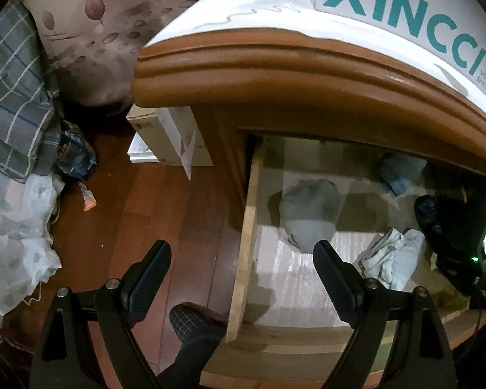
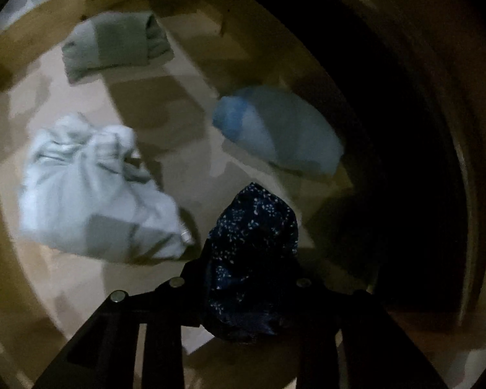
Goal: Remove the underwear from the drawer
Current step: 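Grasp the navy floral underwear in the drawer with the right gripper and lift, then carry the navy floral underwear with the right gripper up toward the box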
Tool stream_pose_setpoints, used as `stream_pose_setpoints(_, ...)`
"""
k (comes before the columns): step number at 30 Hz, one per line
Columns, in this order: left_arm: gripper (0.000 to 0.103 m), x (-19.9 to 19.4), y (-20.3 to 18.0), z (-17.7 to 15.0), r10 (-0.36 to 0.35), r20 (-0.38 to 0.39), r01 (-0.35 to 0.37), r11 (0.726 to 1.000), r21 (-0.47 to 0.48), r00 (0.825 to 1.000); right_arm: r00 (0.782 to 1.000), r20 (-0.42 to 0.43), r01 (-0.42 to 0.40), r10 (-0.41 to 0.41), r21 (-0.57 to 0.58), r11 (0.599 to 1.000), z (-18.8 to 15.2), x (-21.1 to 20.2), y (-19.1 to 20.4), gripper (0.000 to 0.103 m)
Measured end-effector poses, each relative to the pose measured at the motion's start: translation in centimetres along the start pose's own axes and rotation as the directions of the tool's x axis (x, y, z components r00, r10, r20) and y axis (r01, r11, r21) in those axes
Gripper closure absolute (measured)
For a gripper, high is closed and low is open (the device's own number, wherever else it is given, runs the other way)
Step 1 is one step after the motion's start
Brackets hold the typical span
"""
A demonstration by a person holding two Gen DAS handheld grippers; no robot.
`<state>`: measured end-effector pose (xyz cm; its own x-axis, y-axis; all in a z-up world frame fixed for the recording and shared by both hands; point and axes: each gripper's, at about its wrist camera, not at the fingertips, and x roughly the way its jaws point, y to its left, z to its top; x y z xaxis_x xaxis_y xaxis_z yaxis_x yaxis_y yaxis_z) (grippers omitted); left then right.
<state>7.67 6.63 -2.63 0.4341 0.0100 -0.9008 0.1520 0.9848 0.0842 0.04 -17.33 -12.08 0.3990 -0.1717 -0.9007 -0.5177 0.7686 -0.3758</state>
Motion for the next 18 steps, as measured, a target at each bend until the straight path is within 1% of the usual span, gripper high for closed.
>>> stream_pose_setpoints(4,0.016,0.5,-0.3,0.0,-0.009,-0.015,0.009,1.0,-0.004,1.0,1.0,0.018,-0.021,0.021,0.014,1.0,-0.4,-3.1,-0.1,0.074)
stream_pose_setpoints(7,0.016,0.7,-0.5,0.1,-0.025,-0.026,0.024,1.0,-0.015,0.999,0.997,0.05,-0.06,0.056,0.078,0.995,-0.6,-5.6,-0.9,0.074)
stream_pose_setpoints(8,0.016,0.8,-0.6,0.1,-0.029,-0.027,0.028,0.999,-0.016,0.999,0.996,0.073,-0.067,0.059,0.105,0.992,-0.8,-6.8,-1.2,0.074)
stream_pose_setpoints(10,0.016,0.9,-0.8,0.1,-0.025,-0.028,0.024,1.0,-0.019,0.999,0.992,0.106,-0.089,0.074,0.149,0.985,-1.0,-7.6,-1.5,0.074)
stream_pose_setpoints(13,0.016,0.9,-1.1,0.0,-0.036,-0.026,0.035,0.999,-0.022,0.999,0.981,0.177,-0.119,0.08,0.218,0.969,-1.4,-10.4,-1.6,0.074)
stream_pose_setpoints(14,0.016,0.9,-1.1,0.0,-0.039,-0.025,0.038,0.999,-0.026,0.999,0.974,0.209,-0.142,0.09,0.249,0.958,-1.7,-11.4,-1.7,0.074)
stream_pose_setpoints(18,0.016,1.2,-1.4,-0.3,-0.054,-0.038,0.052,0.998,-0.034,0.998,0.952,0.299,-0.165,0.061,0.336,0.927,-1.7,-13.1,-2.6,0.074)
